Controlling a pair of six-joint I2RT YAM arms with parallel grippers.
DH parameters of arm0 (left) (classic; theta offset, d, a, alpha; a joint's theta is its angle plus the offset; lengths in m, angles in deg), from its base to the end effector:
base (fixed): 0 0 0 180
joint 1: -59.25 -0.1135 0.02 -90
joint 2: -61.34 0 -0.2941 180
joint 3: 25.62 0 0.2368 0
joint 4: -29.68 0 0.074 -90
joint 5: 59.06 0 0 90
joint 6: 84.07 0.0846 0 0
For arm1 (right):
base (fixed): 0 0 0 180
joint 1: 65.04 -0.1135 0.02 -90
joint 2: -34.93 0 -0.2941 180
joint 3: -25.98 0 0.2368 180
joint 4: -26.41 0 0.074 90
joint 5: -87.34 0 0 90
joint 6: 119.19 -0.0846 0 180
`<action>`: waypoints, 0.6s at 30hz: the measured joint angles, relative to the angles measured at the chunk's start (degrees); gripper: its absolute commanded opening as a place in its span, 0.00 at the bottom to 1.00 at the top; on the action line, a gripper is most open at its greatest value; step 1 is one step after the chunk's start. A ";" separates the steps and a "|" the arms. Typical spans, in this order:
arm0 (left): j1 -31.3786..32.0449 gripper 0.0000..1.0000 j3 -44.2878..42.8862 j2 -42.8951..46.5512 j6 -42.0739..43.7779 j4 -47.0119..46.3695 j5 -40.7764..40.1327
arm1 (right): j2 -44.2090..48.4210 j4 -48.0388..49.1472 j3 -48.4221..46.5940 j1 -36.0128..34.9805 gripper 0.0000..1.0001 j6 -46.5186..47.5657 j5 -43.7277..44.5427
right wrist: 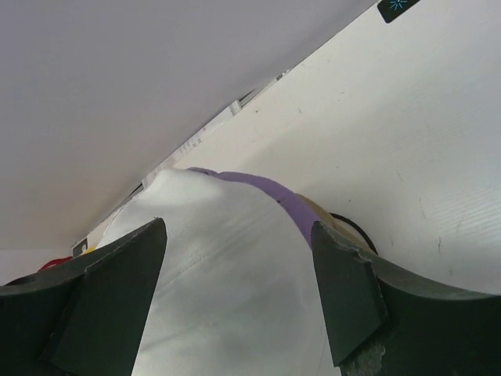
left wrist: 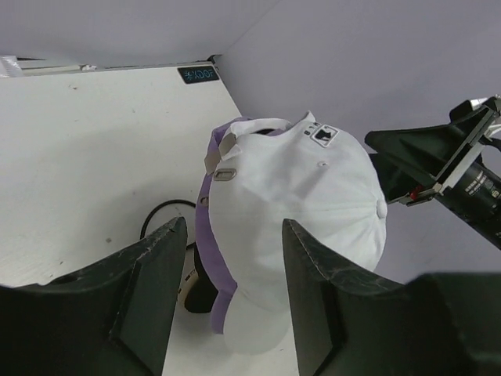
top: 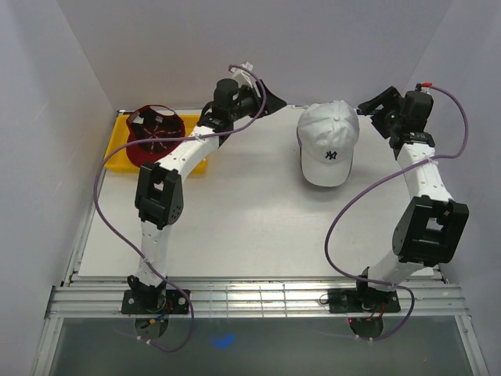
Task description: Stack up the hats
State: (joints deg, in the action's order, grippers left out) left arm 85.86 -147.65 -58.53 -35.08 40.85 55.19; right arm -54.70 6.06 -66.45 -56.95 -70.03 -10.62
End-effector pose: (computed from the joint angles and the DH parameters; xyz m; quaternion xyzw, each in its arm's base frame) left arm 0.4783 -0.2785 0.3538 0.0421 0.7547 -0.4860 0.4386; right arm 0.4027 -0.0454 0.3716 0.2959 0.7495 0.2199 0.5498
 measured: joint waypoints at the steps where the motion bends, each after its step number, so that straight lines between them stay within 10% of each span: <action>1: 0.48 0.62 -2.34 -2.34 -0.04 -0.92 -0.02 | -1.75 0.61 -0.87 0.17 0.80 0.35 -0.68; 18: 4.87 0.62 -18.91 -24.06 -3.28 -9.70 0.22 | -13.53 8.74 -6.08 -1.22 0.77 3.39 -7.69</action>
State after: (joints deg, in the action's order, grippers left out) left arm 90.74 -166.55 -82.60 -38.36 31.15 55.41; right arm -68.23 14.80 -72.53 -58.17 -66.65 -18.32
